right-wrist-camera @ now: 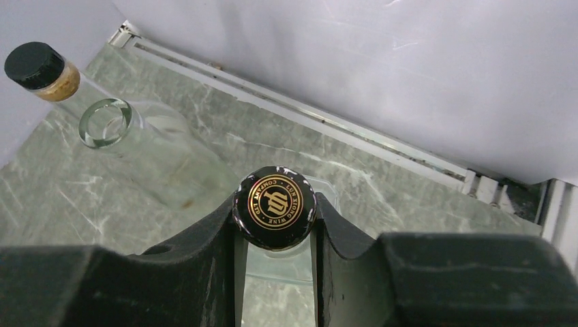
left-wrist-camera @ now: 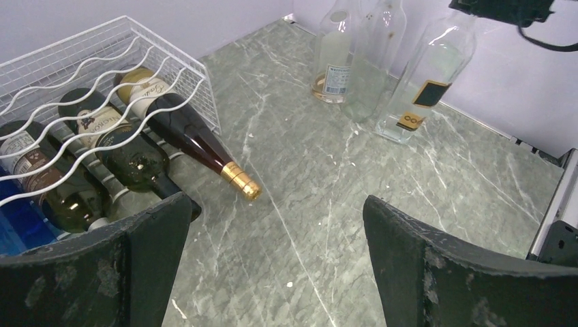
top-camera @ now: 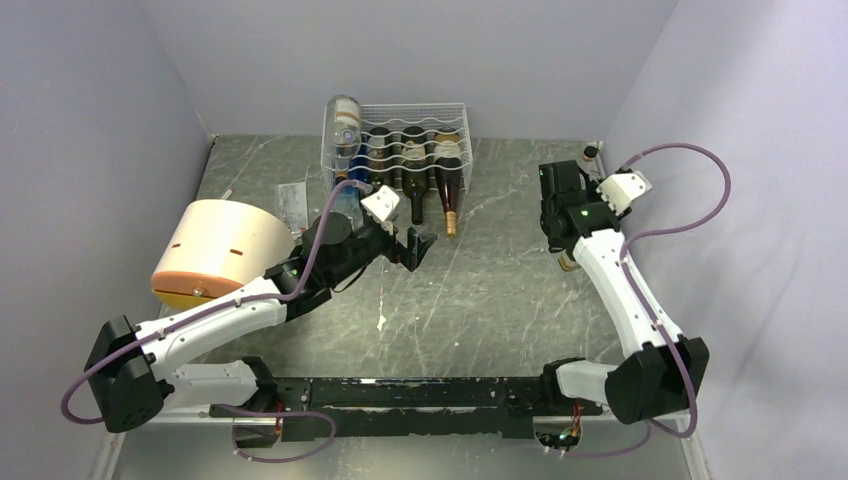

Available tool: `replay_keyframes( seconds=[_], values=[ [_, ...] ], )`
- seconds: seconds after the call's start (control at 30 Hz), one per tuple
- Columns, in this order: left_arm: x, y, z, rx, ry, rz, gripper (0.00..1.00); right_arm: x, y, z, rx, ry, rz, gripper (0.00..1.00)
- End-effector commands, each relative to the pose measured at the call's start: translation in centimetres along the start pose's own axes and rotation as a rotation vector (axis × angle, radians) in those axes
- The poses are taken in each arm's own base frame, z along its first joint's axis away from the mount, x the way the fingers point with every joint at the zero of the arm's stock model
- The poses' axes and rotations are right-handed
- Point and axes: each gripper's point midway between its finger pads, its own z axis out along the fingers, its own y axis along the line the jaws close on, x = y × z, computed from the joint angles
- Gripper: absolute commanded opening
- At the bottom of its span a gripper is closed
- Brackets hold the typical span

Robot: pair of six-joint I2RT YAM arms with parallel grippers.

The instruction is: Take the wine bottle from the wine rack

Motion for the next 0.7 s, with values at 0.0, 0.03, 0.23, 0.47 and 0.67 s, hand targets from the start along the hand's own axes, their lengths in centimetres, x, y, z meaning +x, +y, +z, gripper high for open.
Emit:
replay_keyframes(
  seconds=[0.0,0.03,0.23,0.47,0.67],
  values=[
    [-0.7,0.2,-0.2,-0.016,-0.015,0.002,1.00,-2.6,1.8,1.2,0.038,-0.087,0.187,0.00],
    [-0.6,0.3,-0.3,-0.019,-0.013,0.004,1.00,-2.5,1.8,1.4,0.055,-0.088,0.184,0.00],
    [-0.6,0.4,-0.3,-0.027,-0.018,0.003,1.00,-2.1,1.5,2.1,0.149,-0.106,0.219,0.00],
    [-0.6,0.3,-0.3,-0.021,-0.019,-0.003,1.00,-0.9,2.4,2.7,0.153,-0.078,0.226,0.07],
    [-0.7,0.5,-0.4,-0.035,-0.018,0.003,1.00,-0.5,2.2,2.6,0.154,-0.057,0.209,0.46]
  ],
)
